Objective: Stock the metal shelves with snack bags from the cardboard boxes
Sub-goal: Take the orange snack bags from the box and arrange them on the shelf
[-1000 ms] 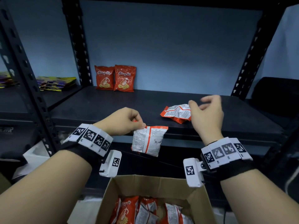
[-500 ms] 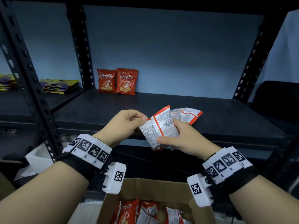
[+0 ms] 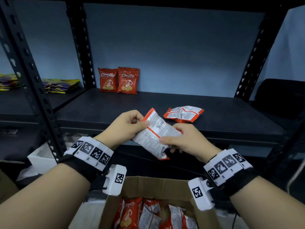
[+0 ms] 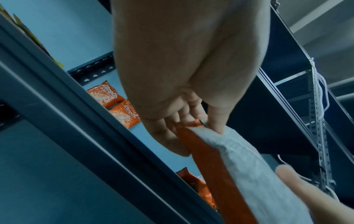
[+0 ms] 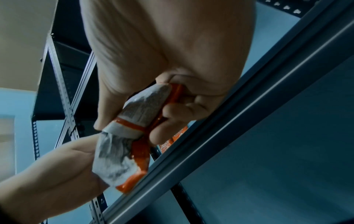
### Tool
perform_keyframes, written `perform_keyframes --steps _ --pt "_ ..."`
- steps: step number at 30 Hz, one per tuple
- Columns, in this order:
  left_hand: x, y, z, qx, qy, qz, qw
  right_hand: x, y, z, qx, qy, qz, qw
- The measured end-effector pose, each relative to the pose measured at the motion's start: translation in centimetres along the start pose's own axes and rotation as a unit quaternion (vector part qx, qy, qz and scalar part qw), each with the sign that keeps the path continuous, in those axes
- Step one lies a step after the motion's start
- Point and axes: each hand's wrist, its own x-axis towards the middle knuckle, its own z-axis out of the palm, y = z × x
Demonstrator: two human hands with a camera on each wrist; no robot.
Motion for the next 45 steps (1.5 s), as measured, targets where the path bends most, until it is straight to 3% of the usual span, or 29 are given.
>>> perform_keyframes --steps 5,9,18,24,30,35,42,45 --pt "0.4 -0.5 -0.1 -0.074 0.111 -0.017 0.991 0.0 0.0 0.0 0.171 0.03 -0.003 0.985" --pt "0.3 -0.2 0.3 -0.073 0.133 -0.021 0.988 0.5 0.0 0.5 0.257 0.063 -0.012 0.964" --pt "0.1 0.8 1.6 0.017 0.18 0.007 0.984 1.6 -0.2 0.5 0.16 0.245 -0.046 0.955" --pt "-0.9 1.7 4.6 0.07 0.215 0.014 0.974 1.4 0.1 1.4 -0.035 0.335 -0.073 0.939" --pt "-1.6 2.0 4.3 0.118 0.266 0.1 0.951 1.1 -0.1 0.9 -0.092 0.344 -0.108 0.928" --pt "-2.0 2.0 3.4 0.123 0.272 0.146 0.943 1.1 -0.6 0.5 -0.099 0.34 -0.147 0.924" --pt "-1.1 2.1 2.3 0.106 0.263 0.105 0.953 0.2 -1.3 1.0 -0.093 0.347 -0.231 0.904" --pt "-1.2 2.5 2.3 0.107 0.257 0.123 0.952 0.4 -1.2 0.6 -0.078 0.349 -0.224 0.906"
